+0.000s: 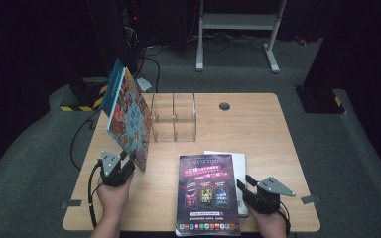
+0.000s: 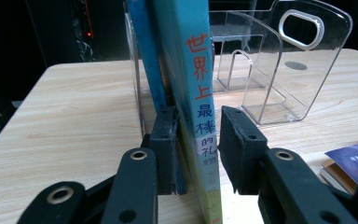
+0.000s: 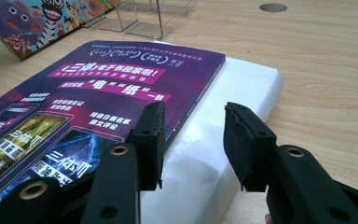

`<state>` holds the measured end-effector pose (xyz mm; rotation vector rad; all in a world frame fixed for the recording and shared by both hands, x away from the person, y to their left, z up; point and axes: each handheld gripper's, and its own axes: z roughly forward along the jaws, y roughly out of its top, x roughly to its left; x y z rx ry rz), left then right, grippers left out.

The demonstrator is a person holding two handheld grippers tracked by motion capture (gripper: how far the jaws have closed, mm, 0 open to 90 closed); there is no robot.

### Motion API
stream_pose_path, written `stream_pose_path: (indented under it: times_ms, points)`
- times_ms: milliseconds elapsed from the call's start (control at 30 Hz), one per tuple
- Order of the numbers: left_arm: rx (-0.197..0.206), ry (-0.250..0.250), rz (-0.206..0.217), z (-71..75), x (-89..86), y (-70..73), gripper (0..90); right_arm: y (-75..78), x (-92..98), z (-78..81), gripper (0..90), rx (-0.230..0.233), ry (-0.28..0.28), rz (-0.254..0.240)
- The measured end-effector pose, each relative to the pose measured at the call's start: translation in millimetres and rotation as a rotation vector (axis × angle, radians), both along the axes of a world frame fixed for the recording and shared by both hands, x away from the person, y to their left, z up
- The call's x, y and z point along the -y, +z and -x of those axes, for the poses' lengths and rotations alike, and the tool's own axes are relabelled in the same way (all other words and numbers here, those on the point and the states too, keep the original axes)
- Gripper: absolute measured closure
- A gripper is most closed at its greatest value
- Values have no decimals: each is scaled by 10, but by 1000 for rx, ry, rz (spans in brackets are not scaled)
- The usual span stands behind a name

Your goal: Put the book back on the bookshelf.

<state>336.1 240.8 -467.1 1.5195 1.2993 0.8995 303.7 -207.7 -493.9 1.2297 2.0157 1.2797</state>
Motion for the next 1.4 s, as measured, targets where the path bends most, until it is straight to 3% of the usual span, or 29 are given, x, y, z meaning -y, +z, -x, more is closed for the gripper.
stream_pose_path:
  times_ms: [300,433,967,1167,1267,1400]
  points:
    - [2,-9,-16,46,-5,24,556,3,-1,3,576,-1,1,-1]
    - [-22,-12,-24,76,-17,11,508,2,-3,0,569,-3,1,-3]
    - [-98,-65,-69,237,-52,-33,505,6,-21,8,559,-2,11,2]
    - [-136,-85,-66,318,-54,-159,507,-8,-37,1,577,-6,27,9]
    - [-151,-88,-40,337,-65,-216,504,-6,-44,5,577,-5,31,11]
    - [-163,-104,-55,362,-67,-261,494,6,-38,16,578,-4,32,12]
